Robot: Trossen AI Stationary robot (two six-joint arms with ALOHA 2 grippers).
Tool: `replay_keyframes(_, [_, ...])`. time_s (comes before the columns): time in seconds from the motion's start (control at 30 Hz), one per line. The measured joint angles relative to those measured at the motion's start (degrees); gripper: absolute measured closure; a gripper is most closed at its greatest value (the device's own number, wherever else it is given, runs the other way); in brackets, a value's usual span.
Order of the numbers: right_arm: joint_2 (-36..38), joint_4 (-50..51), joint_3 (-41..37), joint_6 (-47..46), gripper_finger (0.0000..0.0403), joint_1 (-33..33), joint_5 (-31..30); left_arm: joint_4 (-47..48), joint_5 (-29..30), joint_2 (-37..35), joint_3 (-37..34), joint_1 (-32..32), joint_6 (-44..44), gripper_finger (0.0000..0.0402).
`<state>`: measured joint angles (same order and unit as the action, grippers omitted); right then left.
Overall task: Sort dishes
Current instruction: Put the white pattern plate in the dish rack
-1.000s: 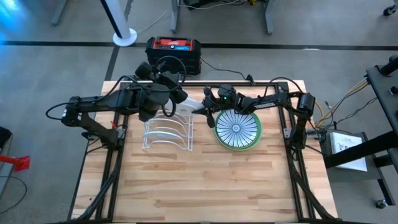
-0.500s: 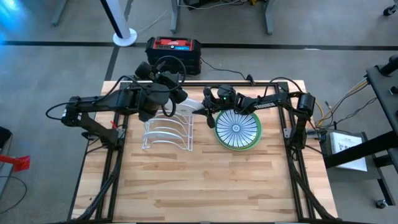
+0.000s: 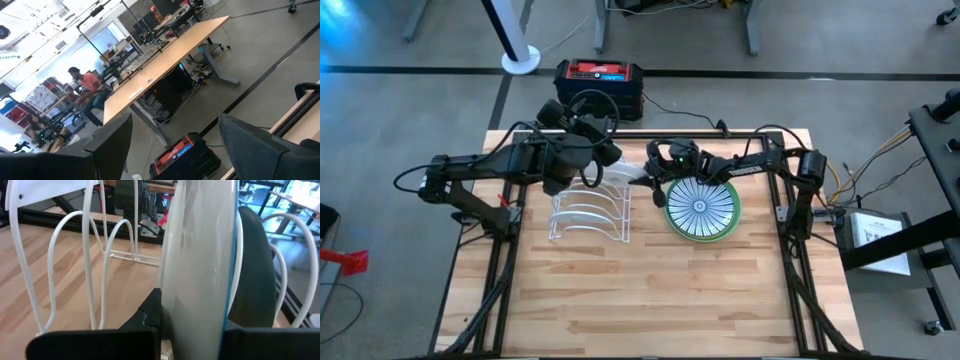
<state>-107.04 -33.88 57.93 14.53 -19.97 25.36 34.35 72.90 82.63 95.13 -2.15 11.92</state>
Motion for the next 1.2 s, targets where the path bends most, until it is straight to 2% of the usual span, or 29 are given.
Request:
replay_keyframes(0.17, [0.00,-0.30,-0.01,0.40,0.0379,-0.02,-0.08,0.00,0.00,0.00,0.00,0.01,0.00,0.0118])
replay_keyframes(0.5, [-0.04,-0.99,-0.02,-6.36,0.0379,-0.07,-3.12,0.00,-0.01,0.00,0.00,0.00,0.00,0.0118])
replay_keyframes(0.73, [-0.04,0.72,-0.07,0.71,0.0379,0.81,-2.26,0.02,-0.02,0.00,0.00,0.02,0.00,0.0118])
replay_keyframes(1.07, [-0.06,-0.71,-0.07,3.93,0.0379,0.81,-2.84,0.01,-0.02,-0.02,0.00,0.02,-0.01,0.0118])
replay_keyframes(1.2, [-2.73,-1.62,1.19,2.21,0.0379,0.95,-2.28,0.02,-0.09,-0.02,0.00,0.02,-0.24,0.0118])
